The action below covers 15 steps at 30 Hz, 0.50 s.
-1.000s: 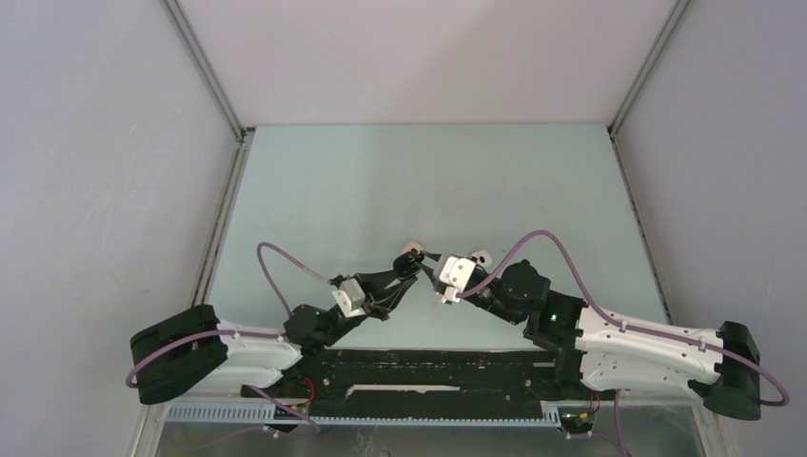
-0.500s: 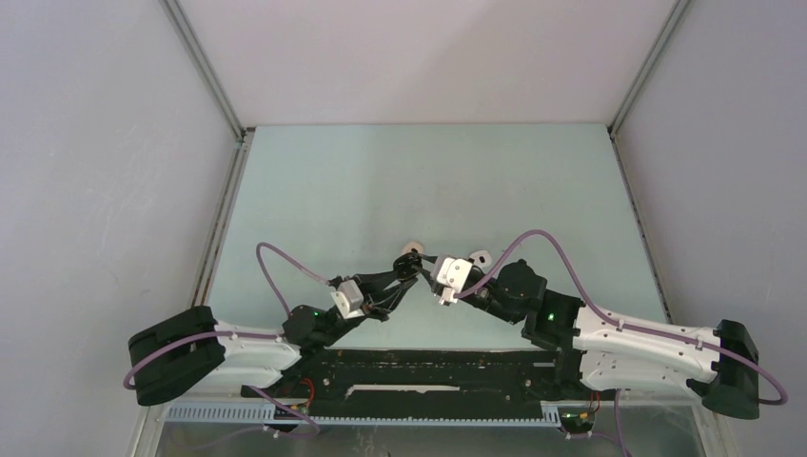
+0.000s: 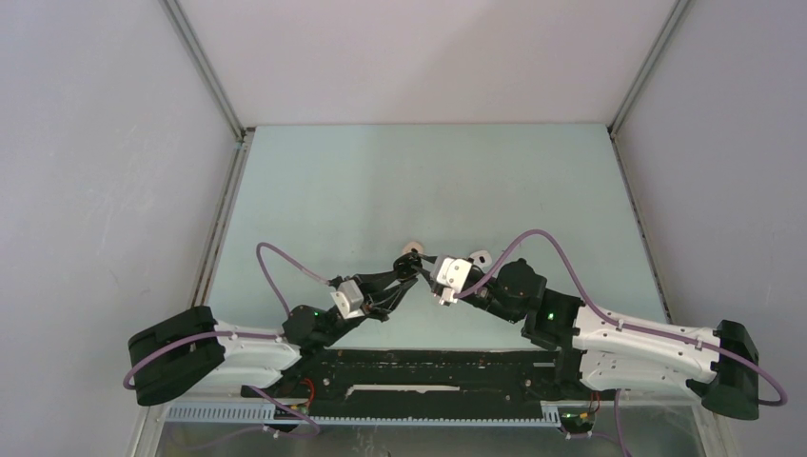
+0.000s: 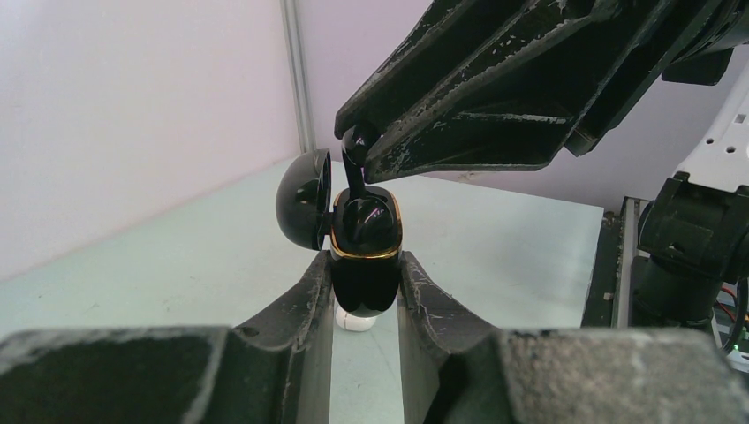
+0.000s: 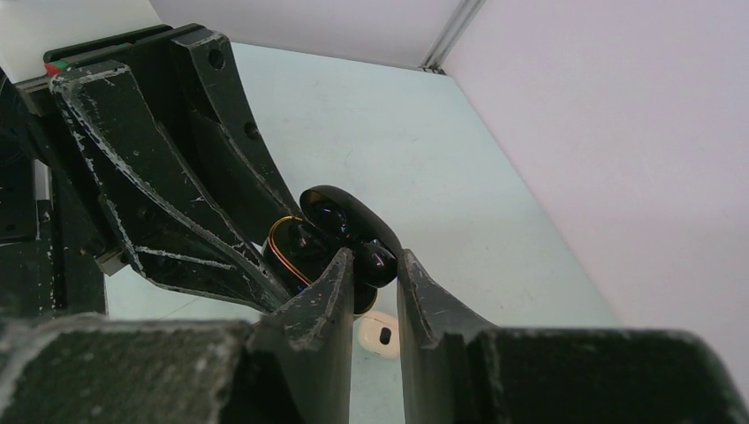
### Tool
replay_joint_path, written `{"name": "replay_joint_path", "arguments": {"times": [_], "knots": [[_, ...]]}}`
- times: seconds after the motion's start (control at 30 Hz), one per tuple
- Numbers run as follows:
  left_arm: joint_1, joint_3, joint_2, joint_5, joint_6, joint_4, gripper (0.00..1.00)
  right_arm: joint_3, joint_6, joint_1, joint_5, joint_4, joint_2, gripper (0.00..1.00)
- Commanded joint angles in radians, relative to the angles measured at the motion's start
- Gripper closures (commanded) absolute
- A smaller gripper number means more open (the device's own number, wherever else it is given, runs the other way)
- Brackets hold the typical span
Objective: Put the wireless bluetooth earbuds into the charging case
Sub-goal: Place the earbud in the charging case.
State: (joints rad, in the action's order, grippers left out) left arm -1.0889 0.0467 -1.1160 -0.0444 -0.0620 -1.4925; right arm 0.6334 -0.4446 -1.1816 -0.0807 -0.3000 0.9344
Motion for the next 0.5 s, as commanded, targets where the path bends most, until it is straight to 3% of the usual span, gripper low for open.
{"name": "replay_joint_path", "arguments": {"times": [0.0,0.47], "knots": [[-0.006,0.005,0.021,0.008,-0.034,-0.037,1.00,-0.006,-0.009,0.003,0.039,0.011,0.004,1.00],[-0.006,0.004,0.026,0.001,-0.038,-0.034,1.00,-0.027,-0.112,-0.010,0.054,0.032,0.013,1.00]]}}
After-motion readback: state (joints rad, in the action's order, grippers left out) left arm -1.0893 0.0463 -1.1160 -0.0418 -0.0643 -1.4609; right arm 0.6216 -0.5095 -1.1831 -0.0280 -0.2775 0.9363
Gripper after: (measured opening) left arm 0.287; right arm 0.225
